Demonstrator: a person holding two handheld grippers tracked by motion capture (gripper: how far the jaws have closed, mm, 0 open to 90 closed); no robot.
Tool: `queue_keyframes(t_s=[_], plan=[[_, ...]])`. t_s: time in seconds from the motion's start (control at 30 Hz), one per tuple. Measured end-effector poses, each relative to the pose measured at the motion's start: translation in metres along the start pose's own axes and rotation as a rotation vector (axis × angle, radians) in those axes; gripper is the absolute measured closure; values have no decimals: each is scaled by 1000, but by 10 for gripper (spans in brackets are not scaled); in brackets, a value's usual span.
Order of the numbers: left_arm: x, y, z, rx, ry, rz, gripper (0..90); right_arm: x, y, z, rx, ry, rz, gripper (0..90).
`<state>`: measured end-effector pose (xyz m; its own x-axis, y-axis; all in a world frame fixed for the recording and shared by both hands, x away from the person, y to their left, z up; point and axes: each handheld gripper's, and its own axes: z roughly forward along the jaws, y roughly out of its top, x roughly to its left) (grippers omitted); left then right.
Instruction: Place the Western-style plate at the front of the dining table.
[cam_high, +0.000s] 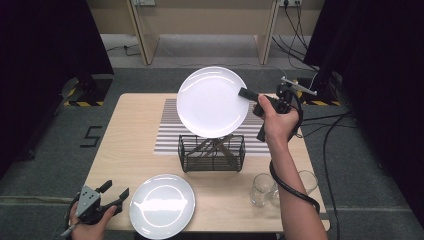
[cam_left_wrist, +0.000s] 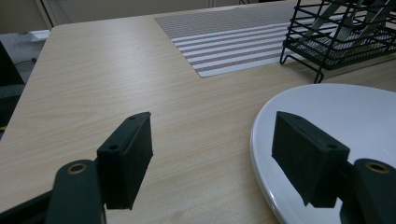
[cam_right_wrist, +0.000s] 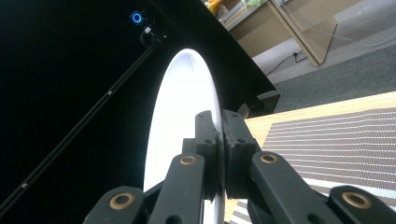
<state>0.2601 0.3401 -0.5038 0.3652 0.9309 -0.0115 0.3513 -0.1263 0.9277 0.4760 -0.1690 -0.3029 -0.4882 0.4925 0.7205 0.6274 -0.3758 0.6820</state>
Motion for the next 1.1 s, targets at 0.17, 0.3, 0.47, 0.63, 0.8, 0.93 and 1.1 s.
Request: queue_keyframes(t_s=[0.17,0.3,0.47,0.63,0.8,0.93,1.1], plan=[[0,0,0,1,-1,2,286,-2,2,1,-2,-2,10,864],[0,0,0,1,-1,2,286,-3,3,2,-4,-3,12,864],[0,0,0,2,-2,2,286,-4,5,1,-8,-3,18,864],[0,0,0,3,-2,1,286,-3,7,2,-13,-3,20,864],[0,0,0,1,-1,0,286,-2,9,3,-15,-1,19,864],[0,0,0,1,-2,-1,286,-2,10,5,-18,-2,23,864],[0,0,0,2,-2,-1,286,-3,12,6,-20,-3,27,864]])
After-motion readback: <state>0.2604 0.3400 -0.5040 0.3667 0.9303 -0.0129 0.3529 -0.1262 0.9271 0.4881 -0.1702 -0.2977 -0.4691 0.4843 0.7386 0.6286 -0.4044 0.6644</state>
